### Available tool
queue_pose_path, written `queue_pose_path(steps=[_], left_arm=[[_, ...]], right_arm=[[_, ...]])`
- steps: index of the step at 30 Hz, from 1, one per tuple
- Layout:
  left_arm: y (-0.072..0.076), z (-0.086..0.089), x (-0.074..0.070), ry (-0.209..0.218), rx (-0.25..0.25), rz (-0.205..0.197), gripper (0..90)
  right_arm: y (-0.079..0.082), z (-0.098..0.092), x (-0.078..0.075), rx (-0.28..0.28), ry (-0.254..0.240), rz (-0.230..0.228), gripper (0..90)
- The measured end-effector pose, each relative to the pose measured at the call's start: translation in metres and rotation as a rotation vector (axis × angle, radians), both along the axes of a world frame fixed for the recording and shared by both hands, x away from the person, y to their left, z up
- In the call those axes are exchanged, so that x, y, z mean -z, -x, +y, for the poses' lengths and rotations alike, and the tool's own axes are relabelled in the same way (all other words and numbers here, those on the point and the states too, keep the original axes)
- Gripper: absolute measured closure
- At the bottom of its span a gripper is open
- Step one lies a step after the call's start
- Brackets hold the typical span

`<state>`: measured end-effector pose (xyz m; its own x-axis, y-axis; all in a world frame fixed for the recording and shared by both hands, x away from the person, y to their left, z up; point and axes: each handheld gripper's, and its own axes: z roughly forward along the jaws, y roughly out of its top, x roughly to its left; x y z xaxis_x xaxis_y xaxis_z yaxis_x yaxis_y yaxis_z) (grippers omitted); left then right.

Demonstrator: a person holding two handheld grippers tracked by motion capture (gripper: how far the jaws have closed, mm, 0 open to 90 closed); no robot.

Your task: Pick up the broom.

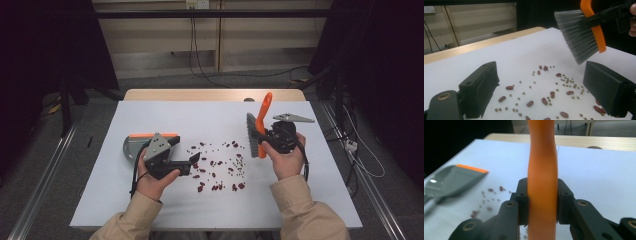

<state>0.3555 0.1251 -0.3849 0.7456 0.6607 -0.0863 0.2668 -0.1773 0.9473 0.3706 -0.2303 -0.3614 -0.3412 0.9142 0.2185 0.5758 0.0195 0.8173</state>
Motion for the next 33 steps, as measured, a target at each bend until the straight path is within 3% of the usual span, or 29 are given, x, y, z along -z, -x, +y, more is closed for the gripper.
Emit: queue_pose_path(steps=[4, 8, 12, 15, 23, 29, 33], left_arm=[[-0.002, 0.010, 0.000, 0.000, -0.017, -0.005, 11.9], [-0.002, 0.019, 0.001, -0.004, -0.021, -0.006, 11.2], [-0.002, 0.027, 0.002, 0.007, -0.029, 0.006, 10.9], [-0.002, 0.033, 0.002, 0.006, -0.030, 0.003, 10.9], [-0.004, 0.045, 0.006, -0.001, -0.036, -0.004, 10.0], [-0.005, 0.050, 0.009, -0.003, -0.045, 0.001, 9.7], [-0.005, 0.051, 0.009, -0.004, -0.037, 0.001, 9.2]], right_arm=[[0.002, -0.011, 0.002, 0.011, 0.038, 0.026, 69.9], [0.001, -0.018, 0.006, 0.010, 0.076, 0.087, 69.8], [-0.001, -0.018, 0.009, -0.011, 0.119, 0.156, 69.9], [-0.005, -0.015, 0.016, -0.028, 0.146, 0.181, 69.8], [-0.024, -0.005, 0.039, -0.015, 0.155, 0.168, 70.5], [-0.035, 0.002, 0.048, 0.027, 0.167, 0.143, 70.7], [-0.039, 0.003, 0.054, 0.039, 0.172, 0.155, 70.5]])
